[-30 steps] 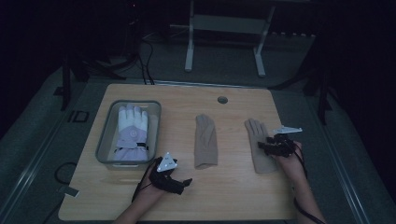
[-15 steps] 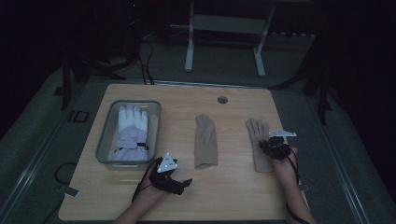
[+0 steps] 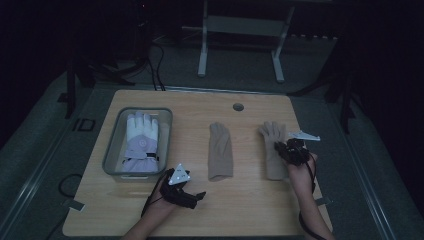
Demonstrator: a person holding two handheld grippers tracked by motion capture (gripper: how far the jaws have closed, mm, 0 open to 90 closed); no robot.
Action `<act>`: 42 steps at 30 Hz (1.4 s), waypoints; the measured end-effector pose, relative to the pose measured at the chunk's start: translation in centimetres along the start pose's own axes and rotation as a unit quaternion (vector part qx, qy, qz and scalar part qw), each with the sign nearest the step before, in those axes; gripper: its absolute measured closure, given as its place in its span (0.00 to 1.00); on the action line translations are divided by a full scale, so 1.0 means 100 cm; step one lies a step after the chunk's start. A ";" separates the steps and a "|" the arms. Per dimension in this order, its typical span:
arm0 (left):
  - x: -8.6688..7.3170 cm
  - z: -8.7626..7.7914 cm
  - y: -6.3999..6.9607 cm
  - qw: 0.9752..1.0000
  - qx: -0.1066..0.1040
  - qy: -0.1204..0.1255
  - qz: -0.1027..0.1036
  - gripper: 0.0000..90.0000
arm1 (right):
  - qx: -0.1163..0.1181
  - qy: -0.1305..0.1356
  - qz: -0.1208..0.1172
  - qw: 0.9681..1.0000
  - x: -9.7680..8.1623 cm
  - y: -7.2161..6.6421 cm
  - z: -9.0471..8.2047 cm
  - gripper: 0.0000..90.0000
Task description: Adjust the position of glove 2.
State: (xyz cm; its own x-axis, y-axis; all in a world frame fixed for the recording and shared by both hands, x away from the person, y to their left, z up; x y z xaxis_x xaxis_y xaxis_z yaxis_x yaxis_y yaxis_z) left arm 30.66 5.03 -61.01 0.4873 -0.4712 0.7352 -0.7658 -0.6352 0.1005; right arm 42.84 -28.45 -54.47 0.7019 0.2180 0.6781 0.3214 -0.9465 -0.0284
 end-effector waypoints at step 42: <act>0.000 -0.001 0.002 1.000 0.003 0.002 0.010 0.04 | 0.076 0.012 0.020 0.997 0.043 -0.170 0.043 0.90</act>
State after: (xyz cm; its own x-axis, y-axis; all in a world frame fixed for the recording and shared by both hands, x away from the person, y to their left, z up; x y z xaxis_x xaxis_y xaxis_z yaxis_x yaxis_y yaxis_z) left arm 30.49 4.96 -60.97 0.4709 -0.4807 0.7397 -0.7722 -0.6300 0.0821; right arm 43.18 -10.42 -54.22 0.7012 0.1727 0.6917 0.3867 -0.9072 -0.1655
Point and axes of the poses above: each handheld gripper's, and its own axes: z roughly forward along the jaws, x roughly out of its top, y roughly to its right, the point moved 6 cm from there along z, roughly forward along the jaws, and after that the axes turned 9 degrees about -y, right-handed, at the moved point
